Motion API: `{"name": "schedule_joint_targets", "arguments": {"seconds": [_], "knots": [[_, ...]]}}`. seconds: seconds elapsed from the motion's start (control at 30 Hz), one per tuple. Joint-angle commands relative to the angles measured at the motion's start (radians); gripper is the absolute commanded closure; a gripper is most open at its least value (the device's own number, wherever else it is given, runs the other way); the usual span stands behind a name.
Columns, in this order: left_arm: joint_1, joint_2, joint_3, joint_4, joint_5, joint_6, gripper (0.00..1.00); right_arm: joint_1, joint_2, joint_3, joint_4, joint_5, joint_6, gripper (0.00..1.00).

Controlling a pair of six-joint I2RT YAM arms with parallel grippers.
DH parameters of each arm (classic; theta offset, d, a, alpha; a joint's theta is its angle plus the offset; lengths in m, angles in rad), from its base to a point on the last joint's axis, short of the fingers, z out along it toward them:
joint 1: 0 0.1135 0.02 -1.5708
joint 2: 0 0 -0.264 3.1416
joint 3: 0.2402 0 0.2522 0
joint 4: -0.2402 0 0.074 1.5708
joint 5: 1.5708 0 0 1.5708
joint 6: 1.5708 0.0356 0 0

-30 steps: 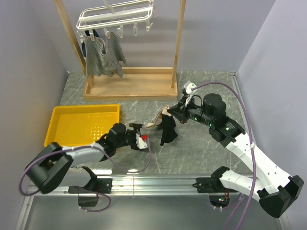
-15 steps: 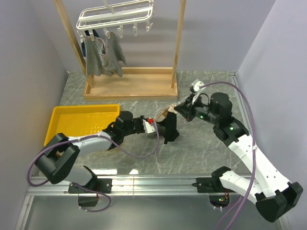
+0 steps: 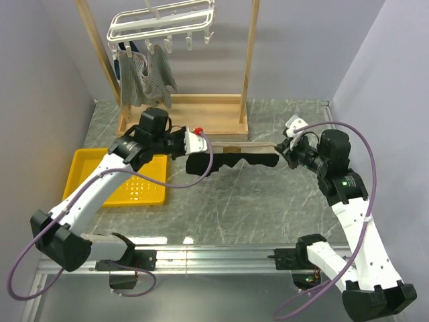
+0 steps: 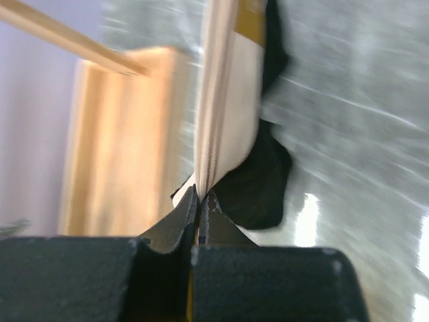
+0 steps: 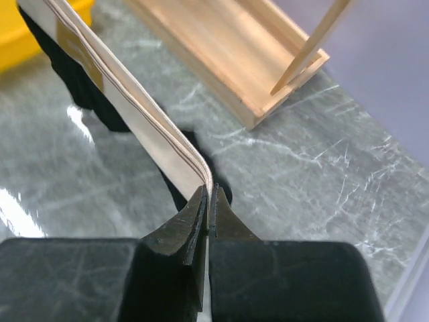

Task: Clip the underwear to the hanger

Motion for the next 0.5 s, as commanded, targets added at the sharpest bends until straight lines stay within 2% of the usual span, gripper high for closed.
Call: {"name": "schedule_joint_targets", "arguments": {"seconds": [0.0, 0.17, 0.27, 0.33, 0.47], "knots": [[0.002, -0.059, 0.032, -0.399, 0.061, 0.074, 1.0, -0.009, -0.047, 0.048, -0.154, -0.025, -0.177, 1.0], [0.002, -0.2, -0.023, -0.583, 0.149, 0.119, 1.0, -0.009, -0.157, 0.054, -0.387, -0.097, -0.307, 1.0], [0.001, -0.248, -0.06, -0.611, 0.193, 0.113, 1.0, -0.008, -0.191, 0.051, -0.507, -0.155, -0.382, 1.0], [-0.002, -0.232, -0.072, -0.626, 0.206, 0.113, 1.0, -0.008, -0.187, 0.007, -0.52, -0.166, -0.398, 1.0], [-0.007, -0.124, -0.106, -0.58, 0.215, 0.085, 1.0, -0.003, -0.096, -0.109, -0.352, -0.144, -0.354, 1.0]]}}
